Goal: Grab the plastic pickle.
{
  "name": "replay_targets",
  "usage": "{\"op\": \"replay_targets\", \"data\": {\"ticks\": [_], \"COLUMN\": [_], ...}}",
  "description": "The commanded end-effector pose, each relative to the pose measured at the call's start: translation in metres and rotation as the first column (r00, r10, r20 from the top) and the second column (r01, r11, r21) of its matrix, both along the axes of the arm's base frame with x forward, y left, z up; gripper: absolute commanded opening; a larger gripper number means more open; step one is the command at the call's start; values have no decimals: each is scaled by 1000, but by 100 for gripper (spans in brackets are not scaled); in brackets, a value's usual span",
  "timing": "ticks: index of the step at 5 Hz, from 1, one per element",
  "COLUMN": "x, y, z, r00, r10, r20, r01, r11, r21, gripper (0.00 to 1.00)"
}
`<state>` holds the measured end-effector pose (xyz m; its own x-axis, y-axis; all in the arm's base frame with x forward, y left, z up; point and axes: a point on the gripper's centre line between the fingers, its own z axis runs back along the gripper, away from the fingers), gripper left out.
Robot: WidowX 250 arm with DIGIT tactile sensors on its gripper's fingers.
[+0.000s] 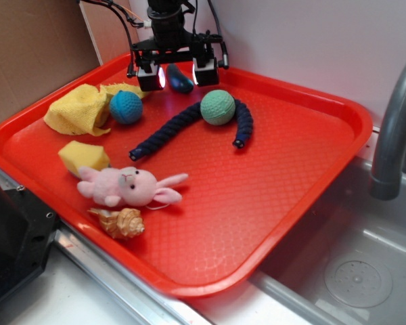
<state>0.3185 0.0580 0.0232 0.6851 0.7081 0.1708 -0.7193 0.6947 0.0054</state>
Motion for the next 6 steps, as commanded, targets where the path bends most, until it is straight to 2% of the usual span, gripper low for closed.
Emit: {"op": "replay_targets", "data": {"ticks": [1, 2, 3, 4, 5, 6], "x": [-2, -6, -12, -25, -49, -62], "y": [10, 2, -16, -35, -46, -46], "z": [4, 18, 39, 66, 108, 142], "r00": [998, 995, 987, 942, 857, 789], "r10": [-31, -69, -153, -334, -514, -613], "r20": [-56, -68, -48, -34, -12, 30], "r01": [29, 67, 152, 331, 513, 612], "r11": [999, 997, 988, 941, 856, 781], "r21": [-34, -39, -22, -66, -61, -126], "gripper": [4, 0, 0, 0, 0, 0]}}
